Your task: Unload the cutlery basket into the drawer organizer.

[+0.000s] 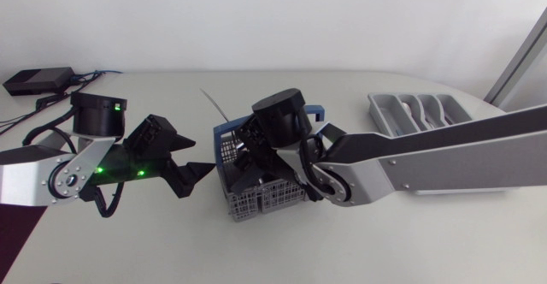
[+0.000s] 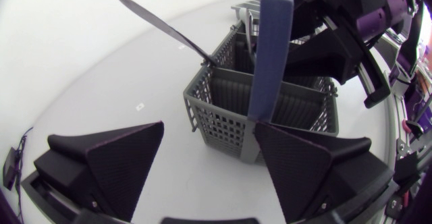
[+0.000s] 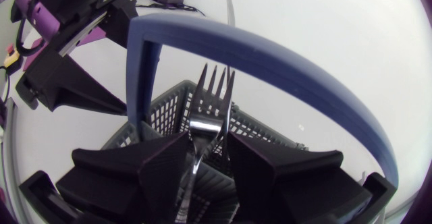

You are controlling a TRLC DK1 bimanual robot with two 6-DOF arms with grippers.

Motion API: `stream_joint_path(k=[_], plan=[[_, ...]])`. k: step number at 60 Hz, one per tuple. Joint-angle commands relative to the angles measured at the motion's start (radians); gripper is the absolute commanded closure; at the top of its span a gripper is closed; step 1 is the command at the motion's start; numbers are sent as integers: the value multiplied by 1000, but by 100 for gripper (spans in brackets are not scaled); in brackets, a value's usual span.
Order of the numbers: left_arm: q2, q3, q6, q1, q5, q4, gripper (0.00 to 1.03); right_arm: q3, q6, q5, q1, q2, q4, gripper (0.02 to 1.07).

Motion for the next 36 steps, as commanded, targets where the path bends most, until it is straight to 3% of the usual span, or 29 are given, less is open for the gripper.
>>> stream_joint_path(k=[1, 18, 28, 36], plan=[[2, 1, -19, -7, 3, 10, 10, 18, 28, -7, -8, 30, -11, 63], [8, 2, -19, -11, 3, 11, 10, 26, 47, -10, -8, 67, 5, 66], [11, -1, -19, -11, 3, 13, 10, 26, 48, -21, -8, 84, 9, 94], [11, 1, -19, -11, 3, 15, 10, 11, 48, -25, -8, 70, 9, 96]])
